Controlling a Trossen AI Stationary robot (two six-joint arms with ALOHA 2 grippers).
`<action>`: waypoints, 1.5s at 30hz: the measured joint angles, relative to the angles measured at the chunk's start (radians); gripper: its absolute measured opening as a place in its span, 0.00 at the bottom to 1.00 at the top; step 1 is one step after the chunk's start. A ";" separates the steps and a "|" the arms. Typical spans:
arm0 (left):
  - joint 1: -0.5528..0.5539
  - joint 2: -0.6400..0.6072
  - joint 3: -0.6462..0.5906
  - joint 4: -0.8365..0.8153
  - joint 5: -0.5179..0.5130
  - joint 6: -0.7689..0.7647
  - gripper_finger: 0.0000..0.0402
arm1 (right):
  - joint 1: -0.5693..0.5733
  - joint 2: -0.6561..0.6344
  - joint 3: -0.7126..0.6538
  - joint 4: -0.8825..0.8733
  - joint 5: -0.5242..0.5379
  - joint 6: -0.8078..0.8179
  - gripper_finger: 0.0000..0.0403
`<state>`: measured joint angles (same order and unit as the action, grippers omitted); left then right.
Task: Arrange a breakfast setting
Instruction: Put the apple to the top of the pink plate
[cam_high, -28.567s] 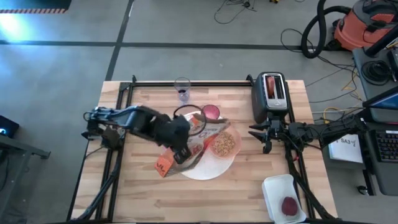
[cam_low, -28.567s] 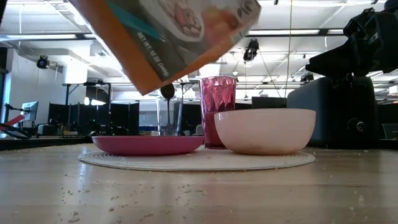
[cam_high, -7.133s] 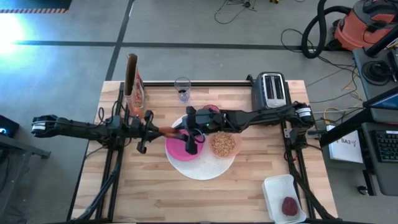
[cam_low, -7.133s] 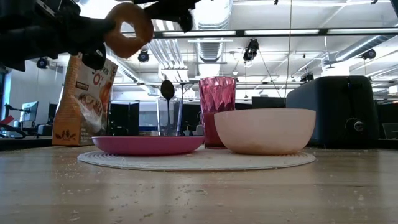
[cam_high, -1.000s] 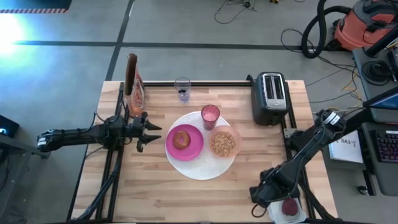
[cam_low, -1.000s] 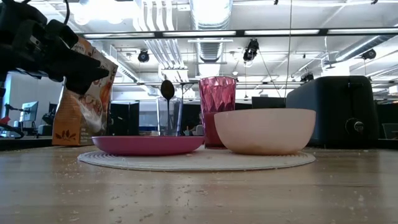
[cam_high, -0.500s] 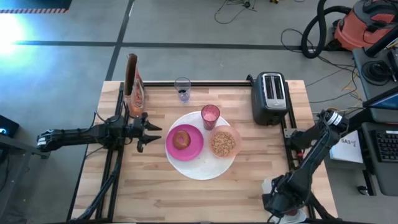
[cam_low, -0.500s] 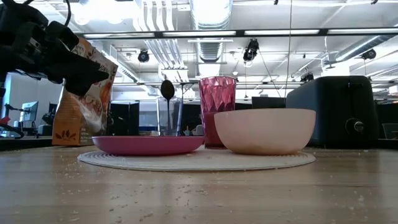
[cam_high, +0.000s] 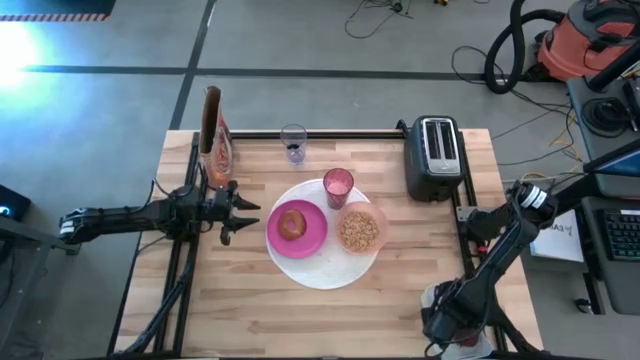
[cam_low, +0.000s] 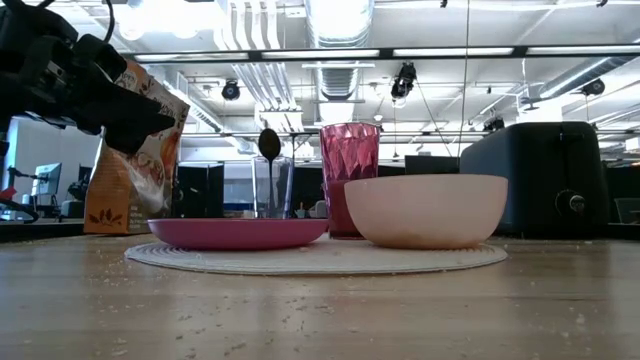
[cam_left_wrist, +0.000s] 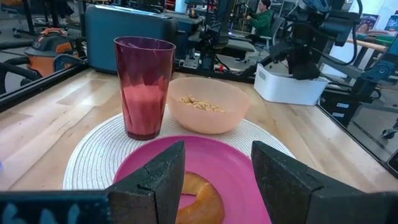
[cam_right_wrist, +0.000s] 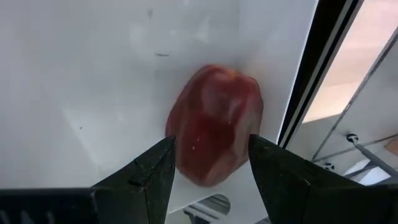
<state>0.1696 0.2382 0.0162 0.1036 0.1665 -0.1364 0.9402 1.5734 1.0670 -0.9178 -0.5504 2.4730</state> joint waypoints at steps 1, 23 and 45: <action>0.000 0.000 0.000 0.000 0.000 -0.001 0.42 | 0.001 0.000 -0.007 0.009 -0.004 0.000 0.48; 0.000 0.029 0.000 0.000 -0.001 -0.003 0.42 | 0.000 0.007 -0.141 0.198 -0.089 -0.019 0.47; 0.000 0.042 0.000 0.001 -0.045 0.015 0.42 | -0.072 0.009 0.159 -0.228 0.162 -0.213 0.38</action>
<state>0.1699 0.2802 0.0162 0.1045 0.1215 -0.1211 0.8686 1.5822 1.2260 -1.1460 -0.3882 2.2602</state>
